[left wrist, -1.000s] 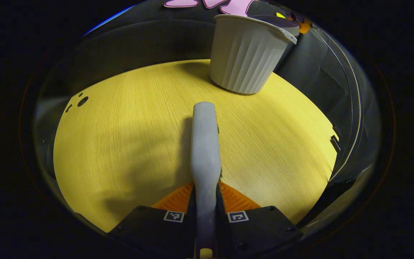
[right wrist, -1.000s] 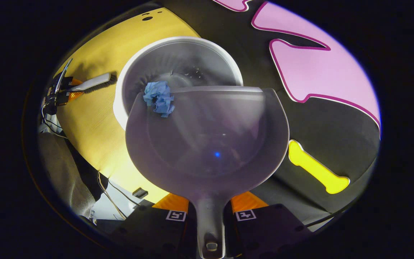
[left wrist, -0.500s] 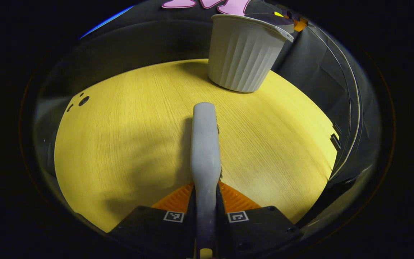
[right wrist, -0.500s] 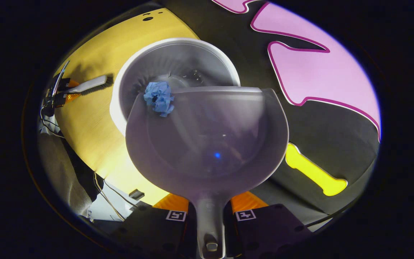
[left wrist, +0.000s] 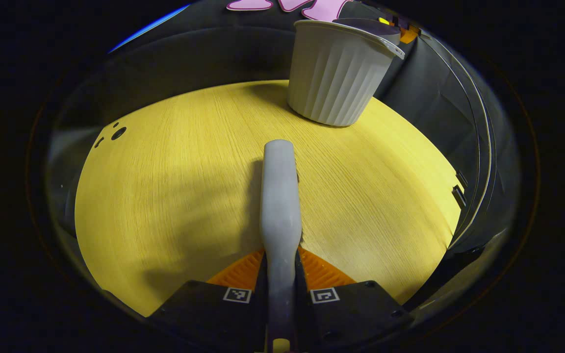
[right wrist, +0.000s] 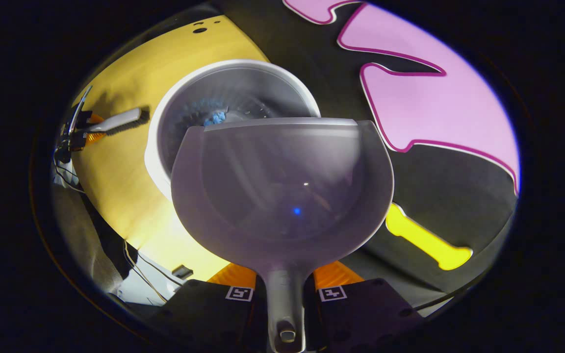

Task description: Pick up the small broom and dustpan from the desktop, sweep the trash into the dustpan with the broom, and then empty the trash into the garbage bin.

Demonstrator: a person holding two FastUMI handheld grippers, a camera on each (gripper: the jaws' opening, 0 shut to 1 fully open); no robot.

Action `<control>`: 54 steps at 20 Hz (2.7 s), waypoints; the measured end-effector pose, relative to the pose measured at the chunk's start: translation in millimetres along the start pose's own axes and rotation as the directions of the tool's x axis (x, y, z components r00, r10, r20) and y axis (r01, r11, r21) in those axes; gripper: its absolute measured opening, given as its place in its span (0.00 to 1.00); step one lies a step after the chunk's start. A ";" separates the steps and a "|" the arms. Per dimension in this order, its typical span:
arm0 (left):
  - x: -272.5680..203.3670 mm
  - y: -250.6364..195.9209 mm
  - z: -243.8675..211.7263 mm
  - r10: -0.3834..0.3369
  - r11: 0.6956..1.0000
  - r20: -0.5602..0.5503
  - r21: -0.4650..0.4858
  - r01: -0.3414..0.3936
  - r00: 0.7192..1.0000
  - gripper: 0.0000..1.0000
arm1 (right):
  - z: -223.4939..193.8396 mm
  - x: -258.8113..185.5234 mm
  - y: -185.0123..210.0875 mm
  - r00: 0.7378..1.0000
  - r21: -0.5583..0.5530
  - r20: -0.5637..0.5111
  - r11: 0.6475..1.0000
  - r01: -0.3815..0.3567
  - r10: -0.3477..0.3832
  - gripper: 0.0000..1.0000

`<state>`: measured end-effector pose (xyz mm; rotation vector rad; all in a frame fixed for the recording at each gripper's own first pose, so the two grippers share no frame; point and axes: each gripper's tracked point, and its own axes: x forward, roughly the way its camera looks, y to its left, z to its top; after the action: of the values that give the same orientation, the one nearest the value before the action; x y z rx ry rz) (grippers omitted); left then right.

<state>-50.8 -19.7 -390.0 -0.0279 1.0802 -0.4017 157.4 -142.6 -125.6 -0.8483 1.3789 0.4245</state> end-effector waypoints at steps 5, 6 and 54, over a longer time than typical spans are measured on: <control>0.9 2.6 -0.3 0.010 1.000 0.005 -0.013 -0.010 1.000 0.29 | -12.0 -22.2 25.5 0.974 0.206 0.208 0.970 -0.133 0.089 0.33; 2.9 2.8 -0.5 0.010 1.000 0.006 -0.011 -0.010 1.000 0.29 | -15.1 -31.2 33.1 0.962 0.230 0.256 0.960 -0.159 0.098 0.34; -8.0 9.1 0.8 0.137 0.989 -0.029 0.066 -0.135 0.990 0.44 | -57.5 130.2 420.8 0.862 0.492 0.350 0.711 -0.502 0.366 0.44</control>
<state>-50.7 -8.8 -384.8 0.1091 1.0944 -0.3149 -158.0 59.7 -364.1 0.0435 1.3757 0.4203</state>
